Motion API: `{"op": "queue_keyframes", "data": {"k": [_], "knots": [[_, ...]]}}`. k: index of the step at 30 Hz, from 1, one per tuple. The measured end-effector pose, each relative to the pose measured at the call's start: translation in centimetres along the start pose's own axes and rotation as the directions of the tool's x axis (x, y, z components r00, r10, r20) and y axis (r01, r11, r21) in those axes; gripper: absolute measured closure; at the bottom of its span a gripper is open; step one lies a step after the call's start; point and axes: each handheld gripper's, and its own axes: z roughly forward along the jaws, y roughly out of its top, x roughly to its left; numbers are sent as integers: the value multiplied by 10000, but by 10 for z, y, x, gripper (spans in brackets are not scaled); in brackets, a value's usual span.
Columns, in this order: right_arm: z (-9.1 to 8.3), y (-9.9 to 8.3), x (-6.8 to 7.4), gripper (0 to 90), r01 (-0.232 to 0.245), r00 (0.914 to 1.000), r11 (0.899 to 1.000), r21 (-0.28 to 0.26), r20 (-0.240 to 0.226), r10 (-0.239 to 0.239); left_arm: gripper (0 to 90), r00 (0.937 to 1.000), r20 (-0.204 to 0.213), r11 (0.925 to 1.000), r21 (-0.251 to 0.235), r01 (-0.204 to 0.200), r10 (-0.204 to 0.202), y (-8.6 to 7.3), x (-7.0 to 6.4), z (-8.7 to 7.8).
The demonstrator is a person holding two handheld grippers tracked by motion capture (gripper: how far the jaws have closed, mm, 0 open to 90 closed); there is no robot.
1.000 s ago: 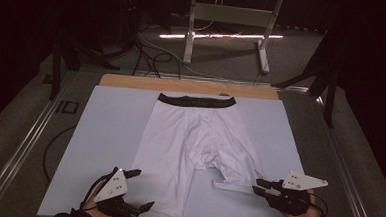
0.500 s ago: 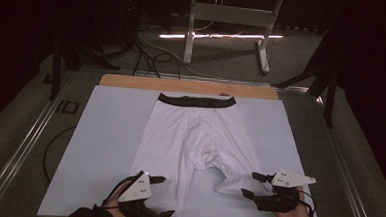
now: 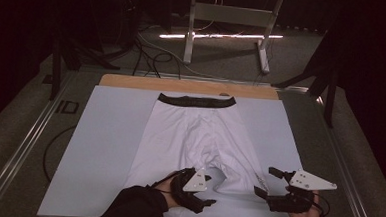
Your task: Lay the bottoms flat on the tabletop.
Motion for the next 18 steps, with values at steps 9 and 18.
{"op": "queue_keyframes", "data": {"k": [9,18], "knots": [[-2,-2,-3,155,-20,9998,10000,-61,193,21,525,9972,123,9914,1074,-752,743,-2,5,37],[-2,-3,-2,158,-6,9996,10000,-57,292,8,894,9912,973,9876,1198,-1016,902,13,-8,37]]}}
